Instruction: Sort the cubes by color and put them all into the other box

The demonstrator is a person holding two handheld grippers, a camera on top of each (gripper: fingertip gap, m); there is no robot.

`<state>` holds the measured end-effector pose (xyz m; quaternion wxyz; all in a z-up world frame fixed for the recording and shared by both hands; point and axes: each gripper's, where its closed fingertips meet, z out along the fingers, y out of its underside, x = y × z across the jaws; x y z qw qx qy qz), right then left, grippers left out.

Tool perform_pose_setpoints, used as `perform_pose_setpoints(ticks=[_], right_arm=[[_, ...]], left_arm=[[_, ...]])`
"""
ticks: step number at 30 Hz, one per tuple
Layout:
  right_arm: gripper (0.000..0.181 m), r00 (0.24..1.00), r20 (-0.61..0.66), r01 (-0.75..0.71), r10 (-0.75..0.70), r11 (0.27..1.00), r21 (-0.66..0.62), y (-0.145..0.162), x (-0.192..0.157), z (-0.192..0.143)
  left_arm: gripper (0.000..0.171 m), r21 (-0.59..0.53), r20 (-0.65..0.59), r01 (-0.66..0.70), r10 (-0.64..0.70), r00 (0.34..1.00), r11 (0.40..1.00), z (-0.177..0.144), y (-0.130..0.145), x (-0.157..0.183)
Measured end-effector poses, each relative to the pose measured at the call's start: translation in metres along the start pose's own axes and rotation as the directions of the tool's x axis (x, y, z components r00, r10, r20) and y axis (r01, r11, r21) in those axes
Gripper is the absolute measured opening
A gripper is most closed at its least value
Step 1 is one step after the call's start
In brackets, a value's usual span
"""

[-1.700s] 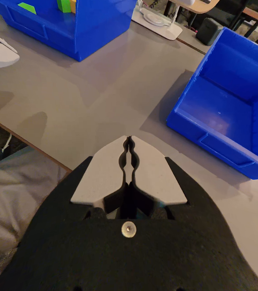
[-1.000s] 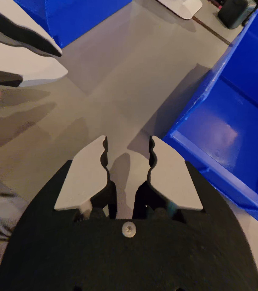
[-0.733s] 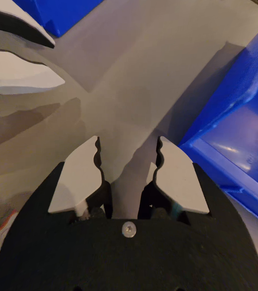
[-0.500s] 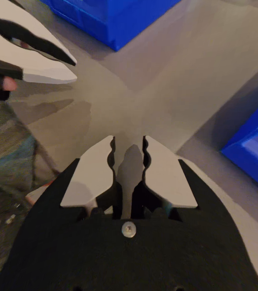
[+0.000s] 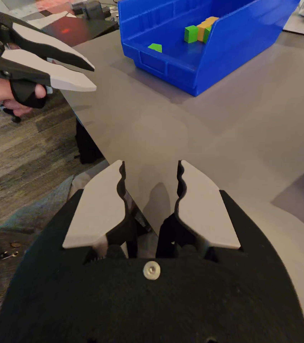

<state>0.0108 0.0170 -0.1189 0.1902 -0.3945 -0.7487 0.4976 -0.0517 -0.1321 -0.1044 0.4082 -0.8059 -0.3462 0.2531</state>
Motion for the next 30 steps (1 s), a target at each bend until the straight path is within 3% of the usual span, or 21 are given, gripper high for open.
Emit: perform_pose_setpoints(ticks=[4,9,13,16,19,23,26,30], right_arm=[[0.055,0.996,0.057,-0.073,0.071,0.996,0.046,-0.022,-0.002,0.015],[0.049,0.99,0.135,-0.05,0.04,0.996,0.072,-0.053,-0.001,0.031],[0.047,0.986,0.164,0.014,-0.027,0.997,0.082,-0.071,0.017,0.034],[0.046,0.987,0.162,0.008,-0.022,0.996,0.089,-0.074,0.03,0.03],[0.045,0.986,0.165,0.001,-0.017,0.995,0.101,-0.07,0.032,0.022],[0.044,0.99,0.134,0.032,-0.043,0.996,0.08,-0.054,0.028,0.014],[0.043,0.988,0.152,-0.014,0.001,0.996,0.084,-0.047,0.025,0.013],[0.043,0.992,0.127,-0.001,-0.005,0.999,0.05,-0.039,0.029,0.021]], left_arm=[[0.053,0.031,0.057,0.098,-0.1,0.993,0.995,-0.007,-0.015,-0.037],[0.062,0.058,0.081,0.158,-0.162,0.983,0.986,0.014,-0.057,-0.066],[0.062,-0.023,0.028,0.067,-0.067,0.997,0.997,0.041,-0.097,-0.081],[0.063,-0.055,-0.016,0.036,-0.037,0.999,0.998,0.043,-0.118,-0.086],[0.062,-0.11,-0.033,-0.033,0.03,0.999,0.993,0.043,-0.128,-0.091],[0.061,-0.127,-0.178,-0.171,0.148,0.973,0.977,0.047,-0.15,-0.071],[0.056,-0.129,-0.292,-0.493,0.442,0.848,0.861,0.077,-0.16,-0.063],[0.052,-0.128,-0.515,-0.8,0.65,0.559,0.586,0.133,-0.139,-0.067]])
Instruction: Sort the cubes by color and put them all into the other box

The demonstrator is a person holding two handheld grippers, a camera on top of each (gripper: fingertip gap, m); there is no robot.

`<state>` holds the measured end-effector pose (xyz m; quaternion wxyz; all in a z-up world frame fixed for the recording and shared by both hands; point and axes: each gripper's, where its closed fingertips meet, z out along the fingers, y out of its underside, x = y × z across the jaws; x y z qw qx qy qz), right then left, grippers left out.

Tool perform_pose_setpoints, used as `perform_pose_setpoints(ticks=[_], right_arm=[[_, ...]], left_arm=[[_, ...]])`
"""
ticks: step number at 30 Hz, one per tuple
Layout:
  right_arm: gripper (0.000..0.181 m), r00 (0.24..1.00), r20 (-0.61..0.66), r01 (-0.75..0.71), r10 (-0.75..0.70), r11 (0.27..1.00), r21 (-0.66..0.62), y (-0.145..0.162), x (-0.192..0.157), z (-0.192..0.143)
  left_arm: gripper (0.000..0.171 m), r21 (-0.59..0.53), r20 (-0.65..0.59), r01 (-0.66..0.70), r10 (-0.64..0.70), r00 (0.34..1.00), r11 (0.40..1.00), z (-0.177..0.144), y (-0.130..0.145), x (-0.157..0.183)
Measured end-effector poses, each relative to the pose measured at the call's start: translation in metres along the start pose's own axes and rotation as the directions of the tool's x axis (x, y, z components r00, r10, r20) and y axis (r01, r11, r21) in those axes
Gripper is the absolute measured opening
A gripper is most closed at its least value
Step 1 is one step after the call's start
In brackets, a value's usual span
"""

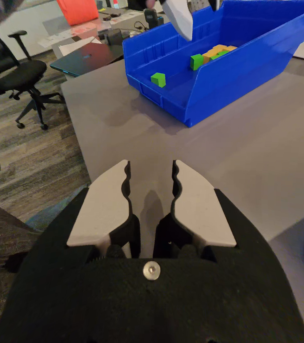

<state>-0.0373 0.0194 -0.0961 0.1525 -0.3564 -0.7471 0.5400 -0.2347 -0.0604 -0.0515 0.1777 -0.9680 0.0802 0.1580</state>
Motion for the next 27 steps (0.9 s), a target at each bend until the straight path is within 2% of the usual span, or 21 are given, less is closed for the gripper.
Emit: perform_pose_setpoints(ticks=[4,7,10,14,17,27], right_arm=[[0.042,0.998,-0.059,-0.015,0.013,0.999,-0.031,-0.004,0.018,0.01],[0.042,0.994,-0.107,-0.041,0.038,0.999,-0.029,-0.014,0.033,0.018],[0.042,0.989,-0.132,-0.062,0.06,0.998,-0.013,-0.023,0.038,0.021],[0.041,0.984,-0.181,-0.015,0.006,0.999,-0.052,-0.021,0.043,0.02],[0.04,0.98,-0.197,-0.038,0.03,0.999,-0.038,-0.026,0.048,0.017],[0.041,0.977,-0.198,-0.087,0.076,0.995,-0.046,-0.023,0.047,0.027]], left_arm=[[0.045,-0.015,-0.137,-0.245,0.241,0.961,0.969,0.036,0.0,-0.022],[0.042,-0.011,-0.241,-0.353,0.34,0.909,0.936,0.055,0.002,-0.034],[0.04,-0.017,-0.281,-0.432,0.41,0.868,0.902,0.072,0.01,-0.043],[0.04,0.0,-0.285,-0.493,0.473,0.834,0.87,0.087,0.009,-0.049],[0.04,-0.002,-0.274,-0.529,0.508,0.817,0.849,0.097,0.01,-0.054],[0.041,-0.004,-0.327,-0.535,0.504,0.799,0.845,0.125,0.021,-0.061]])
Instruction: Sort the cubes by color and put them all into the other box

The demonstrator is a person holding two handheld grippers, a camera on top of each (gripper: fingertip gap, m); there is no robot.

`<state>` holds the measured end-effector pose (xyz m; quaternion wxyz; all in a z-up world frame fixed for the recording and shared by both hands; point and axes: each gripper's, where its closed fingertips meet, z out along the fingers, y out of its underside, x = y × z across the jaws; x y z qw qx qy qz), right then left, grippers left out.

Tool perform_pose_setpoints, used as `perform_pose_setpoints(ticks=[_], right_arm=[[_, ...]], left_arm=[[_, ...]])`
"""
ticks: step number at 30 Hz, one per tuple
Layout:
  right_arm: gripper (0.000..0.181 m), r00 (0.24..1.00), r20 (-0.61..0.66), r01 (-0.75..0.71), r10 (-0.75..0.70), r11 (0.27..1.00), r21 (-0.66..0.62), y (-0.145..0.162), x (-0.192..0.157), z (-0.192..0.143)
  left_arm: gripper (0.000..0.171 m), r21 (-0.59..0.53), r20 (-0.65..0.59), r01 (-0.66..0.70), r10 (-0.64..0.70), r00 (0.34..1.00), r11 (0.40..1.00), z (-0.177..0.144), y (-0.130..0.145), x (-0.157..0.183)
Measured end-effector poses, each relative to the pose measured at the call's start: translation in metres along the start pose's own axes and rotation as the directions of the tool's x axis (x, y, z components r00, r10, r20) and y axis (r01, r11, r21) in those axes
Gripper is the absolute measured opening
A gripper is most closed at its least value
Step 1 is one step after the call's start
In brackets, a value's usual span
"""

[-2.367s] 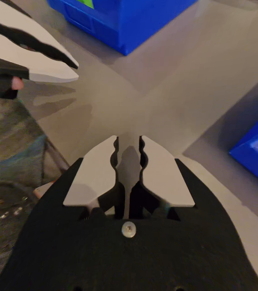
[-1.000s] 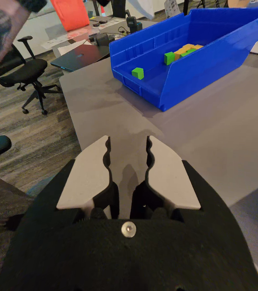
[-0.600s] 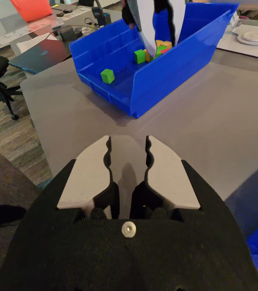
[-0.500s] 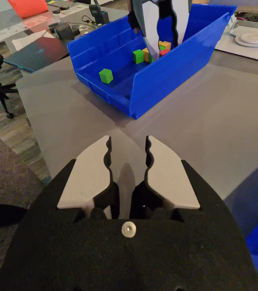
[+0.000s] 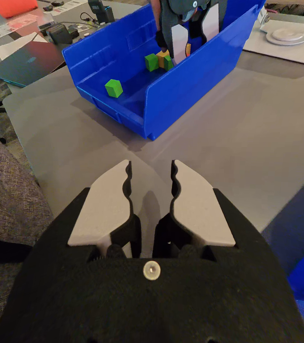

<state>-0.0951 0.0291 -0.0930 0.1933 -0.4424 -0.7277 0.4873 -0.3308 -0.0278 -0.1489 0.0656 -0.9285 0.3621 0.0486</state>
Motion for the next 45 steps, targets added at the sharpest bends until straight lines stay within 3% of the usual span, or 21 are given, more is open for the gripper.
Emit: perform_pose_setpoints(ticks=[4,14,18,22,25,30,32,34,37,41,45], right_arm=[[0.041,1.0,-0.004,-0.02,0.02,1.0,-0.004,0.005,0.0,0.0],[0.038,1.0,0.001,-0.023,0.023,1.0,0.003,0.007,-0.002,0.001],[0.037,1.0,0.013,-0.024,0.024,1.0,0.006,0.008,-0.005,0.0],[0.037,0.999,0.039,-0.018,0.017,0.999,0.026,0.003,-0.012,-0.001],[0.038,0.999,0.041,0.014,-0.016,0.999,0.052,-0.004,-0.015,-0.004],[0.038,0.988,-0.026,0.154,-0.153,0.984,0.088,-0.022,-0.014,-0.014],[0.038,0.99,0.008,0.141,-0.143,0.984,0.107,-0.028,-0.017,-0.017],[0.039,0.992,0.112,0.045,-0.06,0.99,0.133,-0.033,-0.025,-0.018],[0.041,0.944,0.307,-0.174,0.122,0.973,0.15,-0.045,-0.035,-0.021],[0.039,0.792,0.529,-0.421,0.305,0.9,0.11,-0.067,-0.043,-0.033],[0.038,0.624,0.659,-0.56,0.42,0.828,0.003,-0.085,-0.05,-0.04]], left_arm=[[0.04,-0.027,-0.012,-0.007,0.006,1.0,1.0,0.011,0.006,0.002],[0.029,0.025,-0.001,0.079,-0.079,0.997,0.997,0.01,0.007,0.002],[0.029,0.046,0.02,0.106,-0.107,0.994,0.993,-0.008,-0.001,0.009],[0.029,0.128,0.071,0.153,-0.163,0.984,0.98,-0.048,-0.019,0.017],[0.029,0.323,0.049,0.264,-0.294,0.955,0.909,-0.089,-0.047,0.025],[0.029,0.576,-0.103,0.412,-0.438,0.893,0.706,-0.138,-0.099,0.061],[0.029,0.65,-0.137,0.426,-0.455,0.88,0.63,-0.153,-0.119,0.078],[0.029,0.708,-0.127,0.408,-0.465,0.876,0.576,-0.166,-0.135,0.091],[0.029,0.77,-0.042,0.335,-0.481,0.876,0.543,-0.18,-0.153,0.106],[0.028,0.852,0.022,0.251,-0.511,0.859,0.459,-0.2,-0.174,0.121],[0.028,0.884,0.06,0.189,-0.507,0.86,0.427,-0.203,-0.19,0.13]])
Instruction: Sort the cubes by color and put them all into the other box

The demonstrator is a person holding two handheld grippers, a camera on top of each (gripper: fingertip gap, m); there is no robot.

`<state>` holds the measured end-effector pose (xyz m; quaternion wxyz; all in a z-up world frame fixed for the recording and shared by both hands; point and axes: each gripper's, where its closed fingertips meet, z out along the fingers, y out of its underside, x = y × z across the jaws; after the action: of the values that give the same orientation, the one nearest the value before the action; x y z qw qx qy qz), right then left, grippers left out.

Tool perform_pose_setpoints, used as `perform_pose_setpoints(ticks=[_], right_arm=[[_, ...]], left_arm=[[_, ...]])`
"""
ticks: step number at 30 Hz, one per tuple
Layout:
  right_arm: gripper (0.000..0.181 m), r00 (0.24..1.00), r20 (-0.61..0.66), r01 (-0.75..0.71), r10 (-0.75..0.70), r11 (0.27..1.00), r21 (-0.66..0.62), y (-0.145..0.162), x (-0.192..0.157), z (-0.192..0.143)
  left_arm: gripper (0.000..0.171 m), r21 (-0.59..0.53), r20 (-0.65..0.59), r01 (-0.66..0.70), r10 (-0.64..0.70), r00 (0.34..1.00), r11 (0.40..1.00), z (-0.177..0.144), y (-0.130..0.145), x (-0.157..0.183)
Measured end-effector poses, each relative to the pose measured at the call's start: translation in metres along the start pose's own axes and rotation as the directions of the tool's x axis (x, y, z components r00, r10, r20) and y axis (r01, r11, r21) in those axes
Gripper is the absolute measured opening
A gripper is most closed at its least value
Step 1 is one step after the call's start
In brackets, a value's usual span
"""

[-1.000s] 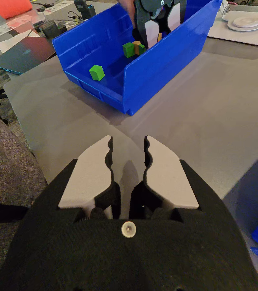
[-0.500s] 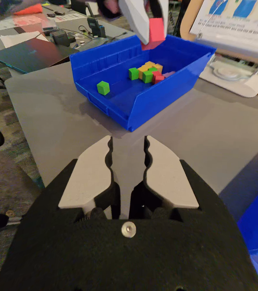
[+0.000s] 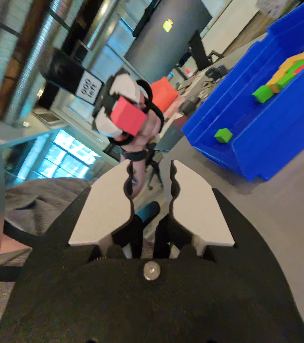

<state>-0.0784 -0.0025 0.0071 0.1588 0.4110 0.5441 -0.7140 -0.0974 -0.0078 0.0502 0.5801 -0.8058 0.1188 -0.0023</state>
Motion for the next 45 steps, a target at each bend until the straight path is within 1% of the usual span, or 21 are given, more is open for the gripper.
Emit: perform_pose_setpoints(ticks=[2,5,8,11,15,18,24,29,32,35,39,43,45], right_arm=[[0.038,0.996,0.049,-0.072,0.072,0.997,0.005,-0.007,-0.005,0.001],[0.037,0.987,0.09,-0.132,0.13,0.991,0.016,-0.017,-0.012,0.002],[0.035,0.974,0.138,-0.184,0.18,0.983,0.015,-0.022,-0.019,0.006],[0.035,0.945,0.22,-0.247,0.241,0.969,0.002,-0.028,-0.03,0.012],[0.035,0.943,0.22,-0.253,0.248,0.967,-0.005,-0.03,-0.031,0.018],[0.03,0.94,0.235,-0.256,0.248,0.967,0.004,-0.034,-0.031,0.018],[0.028,0.926,0.269,-0.28,0.265,0.96,0.019,-0.036,-0.03,0.017],[0.027,0.945,0.242,-0.235,0.22,0.971,0.033,-0.034,-0.022,0.013],[0.026,0.955,0.221,-0.215,0.198,0.975,0.052,-0.037,-0.018,0.01],[0.026,0.963,0.202,-0.196,0.18,0.978,0.065,-0.039,-0.017,0.006],[0.026,0.976,0.176,-0.146,0.126,0.984,0.106,-0.045,-0.021,-0.006],[0.026,0.998,0.065,-0.006,-0.004,0.989,0.149,-0.055,-0.029,-0.028],[0.026,0.994,-0.047,0.104,-0.097,0.983,0.154,-0.057,-0.029,-0.044]], left_arm=[[0.028,0.0,-0.013,-0.018,0.018,1.0,1.0,0.005,0.001,0.006],[0.028,0.001,-0.03,-0.05,0.05,0.998,0.999,0.008,-0.001,0.013],[0.028,-0.011,-0.033,-0.079,0.078,0.996,0.997,0.01,-0.003,0.014],[0.028,-0.02,-0.031,-0.114,0.113,0.993,0.993,0.013,-0.002,0.013],[0.029,-0.004,-0.037,-0.126,0.126,0.991,0.992,0.014,-0.005,0.009],[0.028,0.025,-0.033,-0.129,0.13,0.991,0.991,0.013,-0.009,0.007],[0.028,0.07,-0.016,-0.132,0.133,0.991,0.989,0.015,-0.011,0.006],[0.029,0.072,-0.003,-0.128,0.128,0.992,0.989,0.02,-0.004,0.004],[0.031,0.081,0.036,-0.131,0.128,0.991,0.988,0.024,-0.006,-0.001],[0.042,0.117,0.068,-0.129,0.122,0.99,0.985,0.025,-0.015,-0.003],[0.05,0.135,0.113,-0.129,0.114,0.987,0.982,0.022,-0.023,-0.006],[0.053,0.146,0.132,-0.07,0.05,0.99,0.987,0.015,-0.02,-0.002],[0.052,0.128,0.169,-0.031,0.01,0.986,0.991,0.014,-0.013,-0.001]])
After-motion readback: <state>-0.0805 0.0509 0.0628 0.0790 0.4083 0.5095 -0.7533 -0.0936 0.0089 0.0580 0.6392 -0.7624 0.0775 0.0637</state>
